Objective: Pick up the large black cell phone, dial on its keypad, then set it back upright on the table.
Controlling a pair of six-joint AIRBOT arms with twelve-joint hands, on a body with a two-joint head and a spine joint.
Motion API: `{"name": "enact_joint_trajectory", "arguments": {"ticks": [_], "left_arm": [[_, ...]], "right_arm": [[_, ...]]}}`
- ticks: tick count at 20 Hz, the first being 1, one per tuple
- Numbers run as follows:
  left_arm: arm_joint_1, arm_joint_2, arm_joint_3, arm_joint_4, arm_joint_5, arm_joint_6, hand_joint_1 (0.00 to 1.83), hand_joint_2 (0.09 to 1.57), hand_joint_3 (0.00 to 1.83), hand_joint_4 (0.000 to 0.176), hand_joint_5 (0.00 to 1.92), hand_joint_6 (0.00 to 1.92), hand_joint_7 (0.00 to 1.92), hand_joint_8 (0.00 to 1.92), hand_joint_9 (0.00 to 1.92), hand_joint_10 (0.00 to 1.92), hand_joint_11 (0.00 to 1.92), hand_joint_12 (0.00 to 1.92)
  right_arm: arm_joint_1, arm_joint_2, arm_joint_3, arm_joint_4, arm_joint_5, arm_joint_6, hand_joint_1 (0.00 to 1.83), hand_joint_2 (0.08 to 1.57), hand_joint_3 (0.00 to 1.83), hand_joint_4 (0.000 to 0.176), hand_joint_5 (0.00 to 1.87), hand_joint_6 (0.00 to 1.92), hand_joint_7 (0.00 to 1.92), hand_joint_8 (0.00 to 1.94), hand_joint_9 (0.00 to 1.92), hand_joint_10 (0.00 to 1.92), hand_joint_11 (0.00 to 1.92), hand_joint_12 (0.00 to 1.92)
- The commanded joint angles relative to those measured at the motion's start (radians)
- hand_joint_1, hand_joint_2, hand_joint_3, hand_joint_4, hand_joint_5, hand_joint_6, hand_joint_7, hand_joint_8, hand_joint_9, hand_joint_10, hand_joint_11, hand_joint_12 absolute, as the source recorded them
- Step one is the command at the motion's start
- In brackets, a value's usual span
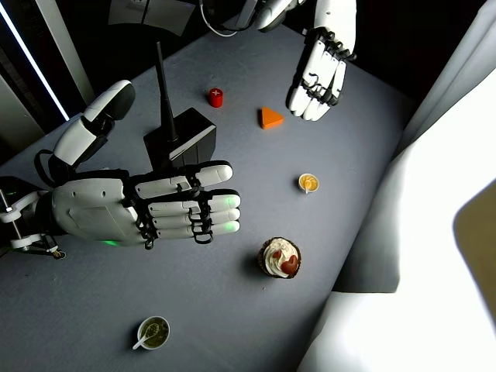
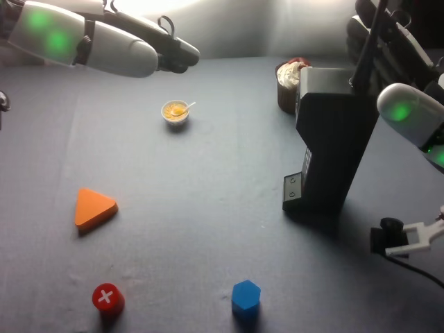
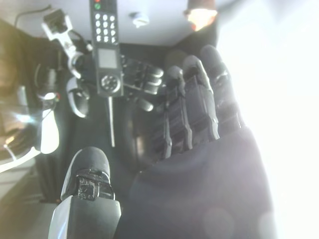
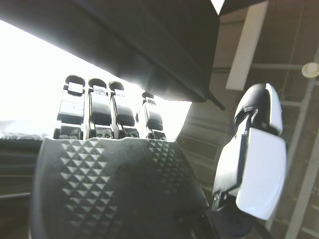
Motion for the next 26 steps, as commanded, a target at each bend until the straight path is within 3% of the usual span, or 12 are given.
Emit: {"name": "enact_joint_trajectory", "arguments": {"ticks": [1, 8, 12, 15, 17, 18, 20, 22, 24, 26], "left_arm": [[-0.023, 0.011, -0.004, -0.086, -0.008, -0.009, 0.00, 1.20, 0.00, 0.000, 0.24, 0.00, 0.32, 0.00, 0.26, 0.00, 0.00, 0.64], [-0.022, 0.012, -0.030, -0.082, -0.007, -0.005, 0.00, 1.20, 0.00, 0.000, 0.21, 0.00, 0.27, 0.00, 0.22, 0.00, 0.00, 0.51], [-0.019, 0.013, -0.029, -0.075, -0.006, -0.004, 0.00, 1.20, 0.00, 0.000, 0.20, 0.00, 0.26, 0.00, 0.22, 0.00, 0.00, 0.57], [-0.019, 0.013, -0.029, -0.071, -0.007, -0.006, 0.00, 1.20, 0.00, 0.000, 0.20, 0.00, 0.26, 0.00, 0.21, 0.00, 0.00, 0.54], [-0.019, 0.013, -0.029, -0.072, -0.005, -0.011, 0.00, 1.20, 0.00, 0.000, 0.19, 0.00, 0.24, 0.00, 0.20, 0.00, 0.00, 0.50], [-0.017, 0.014, -0.029, -0.072, -0.005, -0.015, 0.00, 1.20, 0.00, 0.000, 0.21, 0.00, 0.26, 0.00, 0.23, 0.01, 0.00, 0.59], [-0.017, 0.015, -0.029, -0.073, -0.004, -0.018, 0.00, 1.21, 0.00, 0.000, 0.21, 0.00, 0.27, 0.01, 0.23, 0.00, 0.00, 0.59], [-0.017, 0.015, -0.029, -0.073, -0.004, -0.018, 0.00, 1.20, 0.00, 0.000, 0.21, 0.00, 0.26, 0.00, 0.22, 0.00, 0.00, 0.55], [-0.017, 0.015, -0.028, -0.073, -0.004, -0.018, 0.00, 1.20, 0.00, 0.000, 0.21, 0.00, 0.26, 0.00, 0.22, 0.00, 0.00, 0.55], [-0.017, 0.016, -0.028, -0.073, -0.004, -0.021, 0.00, 1.20, 0.00, 0.000, 0.24, 0.01, 0.29, 0.01, 0.23, 0.01, 0.00, 0.55]], "right_arm": [[-0.003, 0.012, -0.003, -0.011, 0.131, 0.003, 0.28, 0.86, 0.00, 0.163, 0.00, 0.00, 0.00, 0.00, 0.00, 0.00, 0.00, 0.00], [-0.080, 0.045, -0.021, 0.004, 0.208, -0.030, 0.34, 0.87, 0.00, 0.145, 0.00, 0.00, 0.00, 0.00, 0.00, 0.00, 0.02, 0.01], [-0.149, 0.095, -0.041, 0.011, 0.245, -0.057, 0.29, 0.89, 0.01, 0.146, 0.00, 0.00, 0.00, 0.00, 0.00, 0.00, 0.04, 0.02], [-0.260, 0.161, -0.096, 0.011, 0.298, -0.066, 0.34, 0.89, 0.01, 0.150, 0.00, 0.00, 0.00, 0.00, 0.00, 0.00, 0.02, 0.02], [-0.360, 0.198, -0.130, 0.016, 0.340, -0.071, 0.32, 0.90, 0.01, 0.143, 0.00, 0.00, 0.00, 0.00, 0.00, 0.00, 0.02, 0.02], [-0.402, 0.213, -0.145, 0.041, 0.340, -0.074, 0.31, 0.90, 0.01, 0.136, 0.00, 0.00, 0.00, 0.00, 0.00, 0.00, 0.04, 0.03], [-0.469, 0.244, -0.188, 0.151, 0.340, -0.085, 0.32, 0.89, 0.00, 0.144, 0.00, 0.00, 0.00, 0.00, 0.00, 0.00, 0.04, 0.04], [-0.536, 0.276, -0.242, 0.257, 0.340, -0.083, 0.29, 0.89, 0.00, 0.140, 0.00, 0.00, 0.00, 0.00, 0.00, 0.00, 0.04, 0.05], [-0.632, 0.326, -0.324, 0.281, 0.340, -0.024, 0.32, 0.89, 0.00, 0.156, 0.00, 0.00, 0.00, 0.00, 0.00, 0.00, 0.05, 0.06], [-0.726, 0.364, -0.425, 0.318, 0.340, 0.017, 0.32, 0.89, 0.00, 0.156, 0.00, 0.00, 0.00, 0.00, 0.00, 0.00, 0.01, 0.05]]}}
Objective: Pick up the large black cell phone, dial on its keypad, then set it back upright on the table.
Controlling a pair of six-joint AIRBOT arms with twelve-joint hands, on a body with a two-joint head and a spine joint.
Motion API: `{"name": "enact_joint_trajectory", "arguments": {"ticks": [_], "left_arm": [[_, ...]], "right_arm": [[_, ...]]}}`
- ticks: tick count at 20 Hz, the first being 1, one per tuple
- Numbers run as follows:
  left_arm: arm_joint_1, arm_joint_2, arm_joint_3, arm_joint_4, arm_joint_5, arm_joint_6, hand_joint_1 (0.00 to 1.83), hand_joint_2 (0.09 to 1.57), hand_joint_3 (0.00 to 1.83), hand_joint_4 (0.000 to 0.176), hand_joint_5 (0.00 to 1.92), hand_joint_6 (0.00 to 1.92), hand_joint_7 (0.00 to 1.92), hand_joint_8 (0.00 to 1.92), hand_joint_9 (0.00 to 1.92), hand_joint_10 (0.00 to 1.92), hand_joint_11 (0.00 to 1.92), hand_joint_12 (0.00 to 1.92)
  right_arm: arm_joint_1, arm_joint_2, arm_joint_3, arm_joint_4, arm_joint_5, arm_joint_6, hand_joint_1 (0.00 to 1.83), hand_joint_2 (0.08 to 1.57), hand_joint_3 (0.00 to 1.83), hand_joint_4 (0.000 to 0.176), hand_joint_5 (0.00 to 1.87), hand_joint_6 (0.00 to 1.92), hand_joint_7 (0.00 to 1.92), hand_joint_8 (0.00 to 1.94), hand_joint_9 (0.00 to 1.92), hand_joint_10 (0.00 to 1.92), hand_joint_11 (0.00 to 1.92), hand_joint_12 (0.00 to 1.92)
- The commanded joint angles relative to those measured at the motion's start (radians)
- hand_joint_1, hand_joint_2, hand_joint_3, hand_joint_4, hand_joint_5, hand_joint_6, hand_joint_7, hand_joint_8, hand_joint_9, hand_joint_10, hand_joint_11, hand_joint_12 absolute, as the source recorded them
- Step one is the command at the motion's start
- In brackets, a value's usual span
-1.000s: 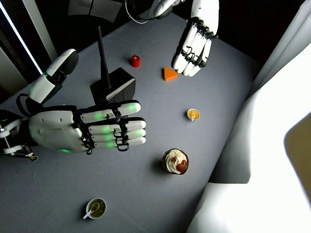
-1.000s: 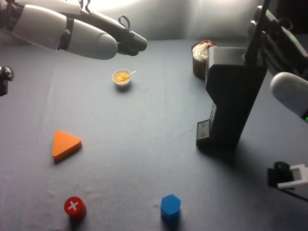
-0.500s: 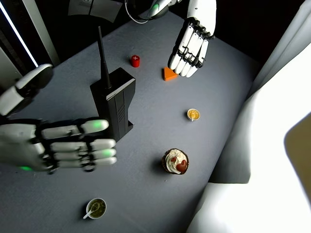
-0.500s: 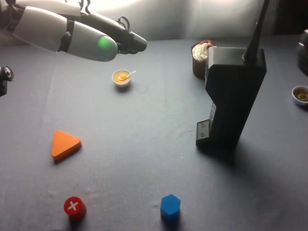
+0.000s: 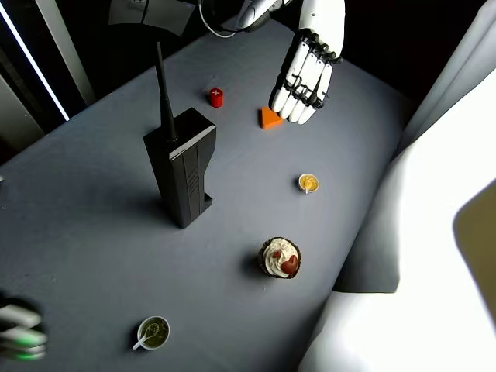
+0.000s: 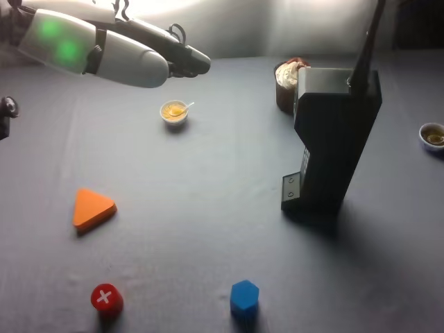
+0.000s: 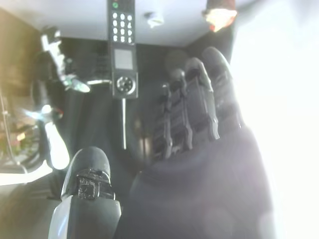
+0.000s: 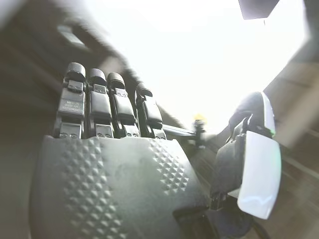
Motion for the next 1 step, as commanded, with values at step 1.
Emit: {"name": "enact_joint_trajectory", "arguments": {"ticks": [1], "left_arm": [[-0.021, 0.013, 0.001, -0.079, -0.007, -0.011, 0.00, 1.20, 0.00, 0.000, 0.24, 0.01, 0.28, 0.01, 0.21, 0.00, 0.00, 0.51]], "right_arm": [[-0.017, 0.011, -0.019, 0.025, 0.121, 0.011, 0.31, 0.91, 0.00, 0.151, 0.00, 0.00, 0.00, 0.00, 0.00, 0.00, 0.00, 0.01]]}}
